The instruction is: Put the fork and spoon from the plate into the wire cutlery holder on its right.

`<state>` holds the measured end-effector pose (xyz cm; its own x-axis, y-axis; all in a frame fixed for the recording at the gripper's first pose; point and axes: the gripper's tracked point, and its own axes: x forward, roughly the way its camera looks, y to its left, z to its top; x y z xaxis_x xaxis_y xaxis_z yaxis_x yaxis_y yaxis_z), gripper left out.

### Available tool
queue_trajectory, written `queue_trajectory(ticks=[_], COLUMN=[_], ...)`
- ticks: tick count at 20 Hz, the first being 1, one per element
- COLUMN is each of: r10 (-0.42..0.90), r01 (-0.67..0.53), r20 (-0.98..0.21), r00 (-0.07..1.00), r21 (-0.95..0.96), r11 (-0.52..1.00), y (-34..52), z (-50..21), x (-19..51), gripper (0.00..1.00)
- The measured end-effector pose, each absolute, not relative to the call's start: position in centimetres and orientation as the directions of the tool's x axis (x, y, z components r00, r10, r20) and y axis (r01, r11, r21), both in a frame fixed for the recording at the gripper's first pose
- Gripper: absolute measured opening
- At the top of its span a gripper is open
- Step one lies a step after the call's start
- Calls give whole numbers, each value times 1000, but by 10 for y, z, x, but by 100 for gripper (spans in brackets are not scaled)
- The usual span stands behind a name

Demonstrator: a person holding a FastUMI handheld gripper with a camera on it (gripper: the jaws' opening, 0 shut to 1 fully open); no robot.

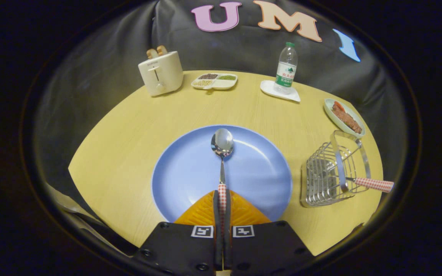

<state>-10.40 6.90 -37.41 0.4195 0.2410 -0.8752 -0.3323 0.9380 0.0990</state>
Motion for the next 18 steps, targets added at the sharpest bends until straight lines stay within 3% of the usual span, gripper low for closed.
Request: queue_trajectory(ticks=[18], r10=[315], r01=[-452], r20=[-876], r00=[365], r21=[129], r11=[882], y=[29], z=[-305], x=[-73], gripper=[4])
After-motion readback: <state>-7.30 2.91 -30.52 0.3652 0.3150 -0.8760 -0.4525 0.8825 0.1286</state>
